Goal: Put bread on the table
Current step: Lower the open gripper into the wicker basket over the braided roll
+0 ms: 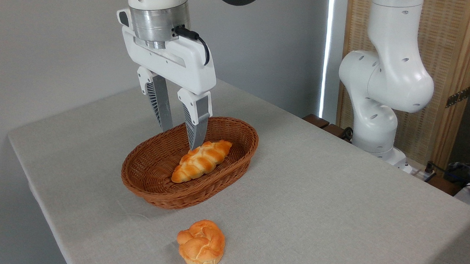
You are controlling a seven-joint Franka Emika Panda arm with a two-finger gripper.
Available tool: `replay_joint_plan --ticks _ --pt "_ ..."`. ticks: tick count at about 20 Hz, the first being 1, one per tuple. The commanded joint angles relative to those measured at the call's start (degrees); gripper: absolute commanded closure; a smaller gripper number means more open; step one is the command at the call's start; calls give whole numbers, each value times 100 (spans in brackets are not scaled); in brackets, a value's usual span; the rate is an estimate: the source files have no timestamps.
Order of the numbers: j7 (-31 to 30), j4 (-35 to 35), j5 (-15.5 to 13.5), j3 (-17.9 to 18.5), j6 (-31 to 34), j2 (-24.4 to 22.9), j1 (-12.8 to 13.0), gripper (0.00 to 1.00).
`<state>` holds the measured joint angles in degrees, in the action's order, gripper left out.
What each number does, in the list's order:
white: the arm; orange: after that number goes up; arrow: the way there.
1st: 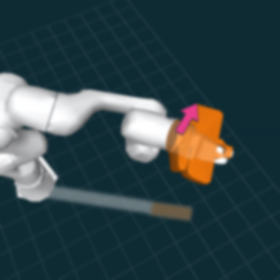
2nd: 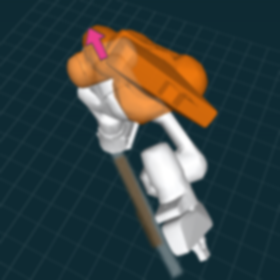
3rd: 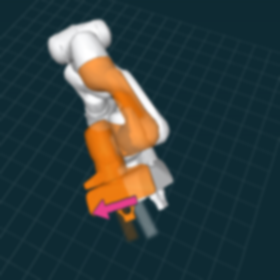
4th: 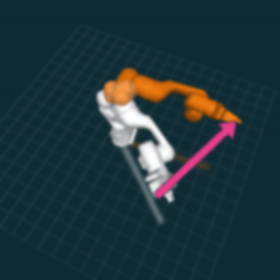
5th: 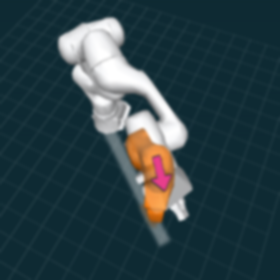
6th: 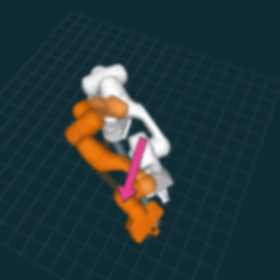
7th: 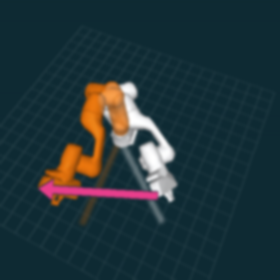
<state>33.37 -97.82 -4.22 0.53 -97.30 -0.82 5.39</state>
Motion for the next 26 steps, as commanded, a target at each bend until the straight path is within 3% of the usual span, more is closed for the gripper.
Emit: replay_joint_plan --ticks 1,14,20,26 --pt "38 105 -18 53 36 29 33 0" --pt "29 0 -18 18 97 -32 33 0" --pt "82 -930 -53 -44 -227 -647 41 0" --pt "64 -2258 -115 -544 -1203 -1263 24 0"
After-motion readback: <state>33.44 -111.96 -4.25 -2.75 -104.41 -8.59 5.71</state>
